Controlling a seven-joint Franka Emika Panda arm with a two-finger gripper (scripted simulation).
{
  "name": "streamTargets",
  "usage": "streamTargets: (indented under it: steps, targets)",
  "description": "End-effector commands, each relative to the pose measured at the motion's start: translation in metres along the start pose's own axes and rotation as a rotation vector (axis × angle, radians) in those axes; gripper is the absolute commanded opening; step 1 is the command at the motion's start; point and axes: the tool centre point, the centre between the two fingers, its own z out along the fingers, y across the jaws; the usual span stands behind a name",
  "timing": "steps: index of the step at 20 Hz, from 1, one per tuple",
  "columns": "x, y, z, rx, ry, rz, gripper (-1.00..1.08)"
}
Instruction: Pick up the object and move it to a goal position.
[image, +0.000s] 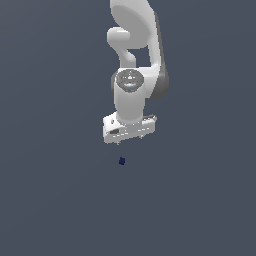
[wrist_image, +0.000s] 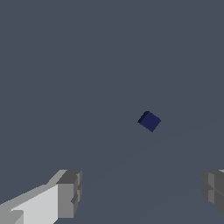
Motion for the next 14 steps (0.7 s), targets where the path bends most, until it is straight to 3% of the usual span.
streamTargets:
  steps: [1, 14]
  targets:
    - [0.002, 0.004, 0.006, -0.004, 0.001, -0.068, 1.0]
    - [0.014, 0.021, 0.036, -0.019, 0.007, -0.418, 1.0]
